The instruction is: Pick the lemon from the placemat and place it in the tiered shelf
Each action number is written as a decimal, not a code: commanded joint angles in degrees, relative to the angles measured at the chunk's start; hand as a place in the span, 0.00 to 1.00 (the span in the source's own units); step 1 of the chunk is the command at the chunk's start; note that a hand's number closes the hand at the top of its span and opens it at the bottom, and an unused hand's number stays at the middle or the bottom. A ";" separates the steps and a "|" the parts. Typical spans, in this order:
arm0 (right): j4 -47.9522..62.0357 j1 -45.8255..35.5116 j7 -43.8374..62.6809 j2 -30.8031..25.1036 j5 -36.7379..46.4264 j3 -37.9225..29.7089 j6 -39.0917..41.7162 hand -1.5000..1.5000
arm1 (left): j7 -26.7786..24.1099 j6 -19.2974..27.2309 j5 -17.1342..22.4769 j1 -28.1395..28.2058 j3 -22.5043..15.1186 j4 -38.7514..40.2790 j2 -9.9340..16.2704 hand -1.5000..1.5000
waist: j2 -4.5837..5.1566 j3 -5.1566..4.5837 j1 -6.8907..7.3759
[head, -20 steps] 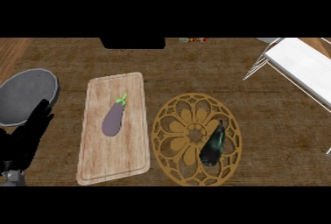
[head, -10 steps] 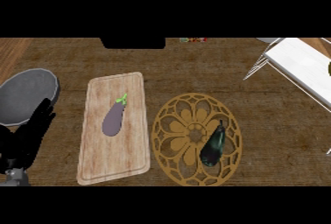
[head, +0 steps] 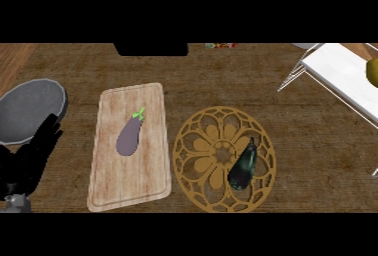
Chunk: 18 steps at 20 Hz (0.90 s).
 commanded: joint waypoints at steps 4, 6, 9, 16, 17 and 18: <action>-7.82 -2.22 4.38 0.01 -9.53 -5.20 2.56 0.00 | 1.74 -0.27 0.43 -0.43 0.70 -1.03 0.48 0.50 | -0.31 -0.02 -0.51; -11.12 0.51 2.48 0.55 -12.66 -7.19 1.60 0.00 | 3.80 -2.00 2.33 -1.32 2.34 -1.26 2.42 0.50 | -0.29 0.01 -0.67; -16.43 2.02 3.47 0.31 -15.48 -9.24 1.04 0.00 | -0.86 -0.34 -0.14 0.61 0.76 0.72 -0.52 0.50 | -0.20 -0.03 -0.76; -35.92 9.02 13.50 -6.86 -24.34 -20.20 15.72 0.00 | 1.03 0.08 0.12 1.93 2.50 -0.99 0.85 0.50 | -0.73 -0.01 -2.41; -38.11 7.63 17.88 -8.51 -23.82 -20.37 17.21 0.00 | 1.03 0.79 -0.85 3.86 0.10 -4.18 -1.55 0.50 | -0.77 -0.03 -1.88; -41.61 7.31 20.81 -8.97 -25.97 -22.29 19.81 0.00 | 0.67 0.44 -0.35 2.76 1.30 -1.31 -0.72 0.50 | -0.91 -0.08 -2.72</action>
